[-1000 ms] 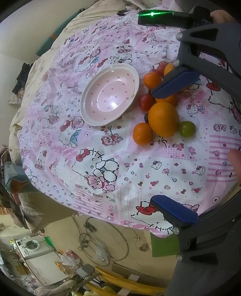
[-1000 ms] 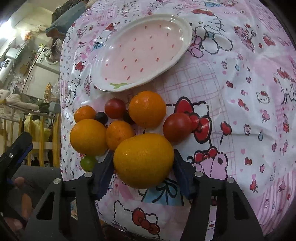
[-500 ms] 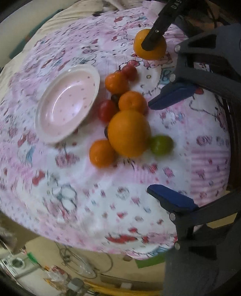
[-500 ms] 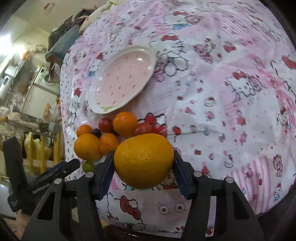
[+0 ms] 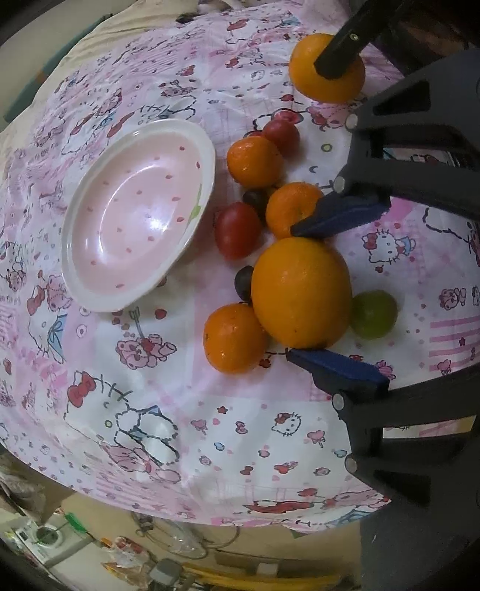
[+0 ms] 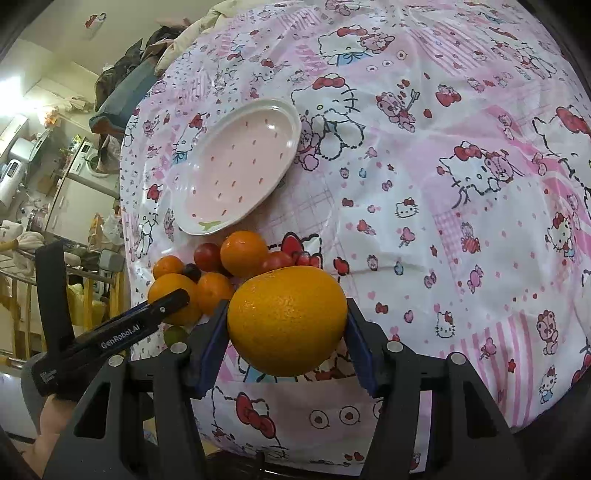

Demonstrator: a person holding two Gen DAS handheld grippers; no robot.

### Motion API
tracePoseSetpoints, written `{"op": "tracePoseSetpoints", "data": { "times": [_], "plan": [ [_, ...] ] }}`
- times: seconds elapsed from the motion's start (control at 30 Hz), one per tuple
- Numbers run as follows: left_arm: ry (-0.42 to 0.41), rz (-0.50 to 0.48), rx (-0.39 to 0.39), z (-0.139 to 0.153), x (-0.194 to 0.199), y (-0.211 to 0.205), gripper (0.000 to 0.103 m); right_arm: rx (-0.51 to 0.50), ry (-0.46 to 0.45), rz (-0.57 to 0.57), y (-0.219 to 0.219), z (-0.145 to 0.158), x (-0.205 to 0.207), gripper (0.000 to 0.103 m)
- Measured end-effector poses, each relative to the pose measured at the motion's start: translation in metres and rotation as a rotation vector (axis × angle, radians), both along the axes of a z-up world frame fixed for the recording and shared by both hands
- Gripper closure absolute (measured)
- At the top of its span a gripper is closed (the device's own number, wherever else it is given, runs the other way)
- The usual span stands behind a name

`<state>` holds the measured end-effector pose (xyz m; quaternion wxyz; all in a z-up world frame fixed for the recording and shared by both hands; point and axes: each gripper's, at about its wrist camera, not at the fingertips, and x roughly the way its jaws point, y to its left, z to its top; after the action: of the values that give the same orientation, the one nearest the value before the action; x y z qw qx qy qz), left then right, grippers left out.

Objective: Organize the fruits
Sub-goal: 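Grasp a large orange with the right tool while the left tool grasps another large orange, then carry the orange onto the pink plate and open the right tool while the left tool carries its orange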

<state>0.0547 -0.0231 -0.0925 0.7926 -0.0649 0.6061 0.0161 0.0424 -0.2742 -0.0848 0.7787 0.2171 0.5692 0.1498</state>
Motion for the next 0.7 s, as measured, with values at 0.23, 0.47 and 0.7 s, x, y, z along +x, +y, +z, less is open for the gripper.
{"op": "tracePoseSetpoints", "data": {
  "times": [0.23,0.47,0.7],
  "plan": [
    [-0.05,-0.021,0.002,0.01,-0.008,0.0,0.051,-0.004,-0.025,0.035,0.012,0.005,0.002,0.042],
    [-0.145,-0.043,-0.033,0.054,-0.017,-0.002,0.051,0.004,-0.069,0.041,0.015,0.014,0.0,0.042],
    [-0.206,-0.038,-0.032,0.091,-0.013,0.011,0.051,0.025,-0.117,0.013,0.009,0.029,0.006,0.042]
  ]
}}
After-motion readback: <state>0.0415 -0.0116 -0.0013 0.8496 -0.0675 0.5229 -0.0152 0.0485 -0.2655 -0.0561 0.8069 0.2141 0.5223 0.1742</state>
